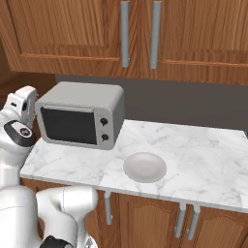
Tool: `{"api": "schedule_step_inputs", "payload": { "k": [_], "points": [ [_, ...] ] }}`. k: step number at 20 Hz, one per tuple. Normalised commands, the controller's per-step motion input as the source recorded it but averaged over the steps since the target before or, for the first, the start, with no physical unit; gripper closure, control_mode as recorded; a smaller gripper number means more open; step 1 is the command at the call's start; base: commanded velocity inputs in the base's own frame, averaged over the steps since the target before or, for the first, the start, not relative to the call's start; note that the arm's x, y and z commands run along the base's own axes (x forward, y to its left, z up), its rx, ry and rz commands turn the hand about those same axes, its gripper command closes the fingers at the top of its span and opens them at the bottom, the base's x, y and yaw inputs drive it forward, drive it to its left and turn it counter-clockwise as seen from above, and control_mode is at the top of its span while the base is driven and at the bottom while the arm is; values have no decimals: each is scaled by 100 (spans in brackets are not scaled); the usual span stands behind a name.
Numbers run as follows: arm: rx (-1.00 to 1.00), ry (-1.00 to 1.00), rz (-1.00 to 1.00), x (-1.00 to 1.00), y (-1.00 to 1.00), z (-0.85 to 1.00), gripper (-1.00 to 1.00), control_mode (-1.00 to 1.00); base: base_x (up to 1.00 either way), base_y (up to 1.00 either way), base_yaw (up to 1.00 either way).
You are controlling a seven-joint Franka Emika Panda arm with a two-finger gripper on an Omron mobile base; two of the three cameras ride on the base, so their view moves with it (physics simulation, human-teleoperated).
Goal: Pull the toaster oven rack outwards. Pick up the baguette from the plate and place it on the toaster oven rack. Close the toaster oven door fully and set the temperature to the lowest setting.
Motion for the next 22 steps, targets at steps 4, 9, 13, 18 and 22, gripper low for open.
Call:
{"api": "schedule_step_inputs", "payload": {
  "k": [4,9,13,18,22],
  "points": [
    [80,29,-5,-57,-57,44,-100,-100,0,0,0],
    [88,24,-8,-53,-39,15,-100,-100,0,0,0],
    [93,23,-10,-44,-39,0,-100,-100,0,0,0],
    [94,25,-13,-32,-31,0,-100,-100,0,0,0],
    [90,25,-19,-32,-9,0,-100,-100,0,0,0]
  ]
}}
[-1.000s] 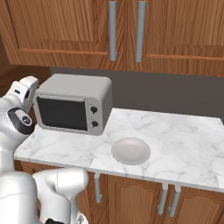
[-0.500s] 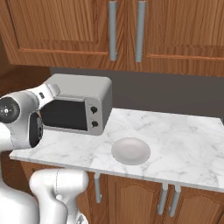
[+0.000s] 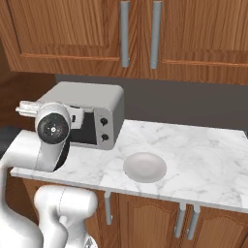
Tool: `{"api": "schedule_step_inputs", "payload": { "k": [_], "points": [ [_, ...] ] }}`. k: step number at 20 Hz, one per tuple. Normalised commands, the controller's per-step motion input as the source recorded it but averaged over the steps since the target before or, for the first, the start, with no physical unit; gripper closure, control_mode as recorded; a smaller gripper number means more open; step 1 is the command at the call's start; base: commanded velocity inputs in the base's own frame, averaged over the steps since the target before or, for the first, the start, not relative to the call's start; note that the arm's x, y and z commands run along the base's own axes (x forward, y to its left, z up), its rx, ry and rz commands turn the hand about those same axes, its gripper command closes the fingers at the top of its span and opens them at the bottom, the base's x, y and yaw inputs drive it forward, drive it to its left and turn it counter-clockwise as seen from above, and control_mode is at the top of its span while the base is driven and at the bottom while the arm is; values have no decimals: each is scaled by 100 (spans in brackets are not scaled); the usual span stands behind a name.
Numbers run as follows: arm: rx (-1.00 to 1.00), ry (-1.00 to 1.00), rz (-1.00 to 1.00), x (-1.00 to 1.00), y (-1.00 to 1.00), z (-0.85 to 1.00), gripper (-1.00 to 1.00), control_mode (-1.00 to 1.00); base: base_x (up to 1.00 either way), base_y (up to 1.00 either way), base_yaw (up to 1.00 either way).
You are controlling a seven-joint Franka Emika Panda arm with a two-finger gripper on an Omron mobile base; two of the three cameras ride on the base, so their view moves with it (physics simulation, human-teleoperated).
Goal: Pull the toaster oven rack outwards. Pick up the baguette from the plate and place it on the toaster oven rack. Close the toaster oven door fully and set the temperature to the lowest setting.
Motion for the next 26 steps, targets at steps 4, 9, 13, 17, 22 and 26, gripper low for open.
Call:
{"api": "schedule_step_inputs", "payload": {
  "k": [4,9,13,17,22,26],
  "points": [
    [87,27,-22,-42,-3,-12,-100,-100,0,0,0],
    [83,30,-25,-35,0,-31,-100,-100,0,0,0],
    [69,40,-19,-13,-2,-57,-100,-100,0,0,0],
    [43,31,-4,-9,0,-89,-100,-100,0,0,0],
    [18,10,1,0,0,-99,-100,-100,0,0,0],
    [0,-16,7,6,8,-80,-100,-100,0,0,0]
  ]
}}
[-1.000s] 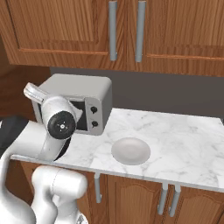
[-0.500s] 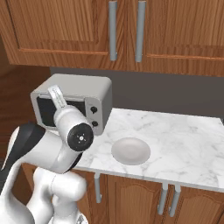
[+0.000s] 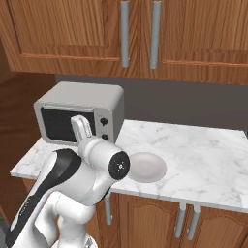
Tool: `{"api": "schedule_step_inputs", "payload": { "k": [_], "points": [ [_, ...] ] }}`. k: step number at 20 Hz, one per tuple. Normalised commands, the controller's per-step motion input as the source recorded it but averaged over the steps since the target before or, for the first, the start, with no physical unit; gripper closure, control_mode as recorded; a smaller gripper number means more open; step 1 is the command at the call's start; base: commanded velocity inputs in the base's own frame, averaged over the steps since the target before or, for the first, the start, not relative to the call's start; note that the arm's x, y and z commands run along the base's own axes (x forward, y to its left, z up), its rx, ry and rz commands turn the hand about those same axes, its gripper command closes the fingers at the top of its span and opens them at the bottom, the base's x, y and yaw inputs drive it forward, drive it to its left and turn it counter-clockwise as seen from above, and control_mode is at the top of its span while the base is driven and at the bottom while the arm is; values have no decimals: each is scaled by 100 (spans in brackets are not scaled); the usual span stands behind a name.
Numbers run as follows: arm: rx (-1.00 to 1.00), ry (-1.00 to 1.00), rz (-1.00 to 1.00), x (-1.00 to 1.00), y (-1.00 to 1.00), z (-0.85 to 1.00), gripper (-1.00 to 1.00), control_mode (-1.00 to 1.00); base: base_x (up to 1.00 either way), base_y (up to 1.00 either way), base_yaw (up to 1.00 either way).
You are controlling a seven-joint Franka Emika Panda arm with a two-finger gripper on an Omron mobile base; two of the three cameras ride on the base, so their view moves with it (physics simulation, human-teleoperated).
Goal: Pull the toaster oven rack outwards. Pick up the baguette from the plate and place it on the toaster oven rack. Close the toaster oven door fully and set the temperature to the lowest setting.
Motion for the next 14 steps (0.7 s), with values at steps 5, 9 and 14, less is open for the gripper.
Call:
{"api": "schedule_step_inputs", "payload": {
  "k": [5,9,14],
  "points": [
    [-8,-43,9,11,30,-68,-100,-100,0,0,0],
    [-5,-43,4,42,47,-53,-100,-100,0,0,0],
    [-1,-23,0,55,41,-37,-100,-100,0,0,0]
  ]
}}
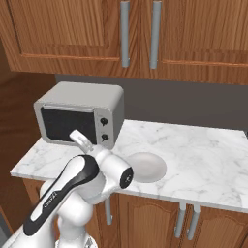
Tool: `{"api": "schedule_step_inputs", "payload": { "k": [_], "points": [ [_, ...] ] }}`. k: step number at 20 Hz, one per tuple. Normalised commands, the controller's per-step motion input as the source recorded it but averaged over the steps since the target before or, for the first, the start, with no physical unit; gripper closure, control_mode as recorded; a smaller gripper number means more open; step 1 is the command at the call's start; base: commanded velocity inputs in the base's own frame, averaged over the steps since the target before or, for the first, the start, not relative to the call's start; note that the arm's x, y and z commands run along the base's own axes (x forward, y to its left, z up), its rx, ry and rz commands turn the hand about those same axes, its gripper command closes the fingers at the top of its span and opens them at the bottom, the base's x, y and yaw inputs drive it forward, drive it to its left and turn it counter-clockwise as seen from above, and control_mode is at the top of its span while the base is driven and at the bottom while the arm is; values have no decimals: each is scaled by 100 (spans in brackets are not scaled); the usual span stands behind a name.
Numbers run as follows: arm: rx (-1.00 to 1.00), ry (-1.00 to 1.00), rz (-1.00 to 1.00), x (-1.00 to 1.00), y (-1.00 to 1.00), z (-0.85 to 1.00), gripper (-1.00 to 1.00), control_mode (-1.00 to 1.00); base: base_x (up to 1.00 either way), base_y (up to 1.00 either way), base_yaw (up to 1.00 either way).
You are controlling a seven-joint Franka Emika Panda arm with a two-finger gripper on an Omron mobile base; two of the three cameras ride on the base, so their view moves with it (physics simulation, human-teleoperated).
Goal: Pull the toaster oven rack outwards. Pick up the baguette from the plate and place it on the toaster oven rack. Close the toaster oven door fully and set the temperature to the lowest setting.
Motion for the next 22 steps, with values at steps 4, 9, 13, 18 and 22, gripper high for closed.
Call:
{"api": "schedule_step_inputs", "payload": {
  "k": [4,9,13,18,22],
  "points": [
    [0,-5,0,48,5,-36,-100,-100,0,0,0],
    [0,0,0,41,0,-35,-100,-100,0,0,0],
    [0,0,0,47,0,-19,-100,-100,0,0,0],
    [0,0,0,40,3,-25,-100,-100,0,0,0],
    [0,0,0,39,2,-32,-100,-100,0,0,0]
  ]
}}
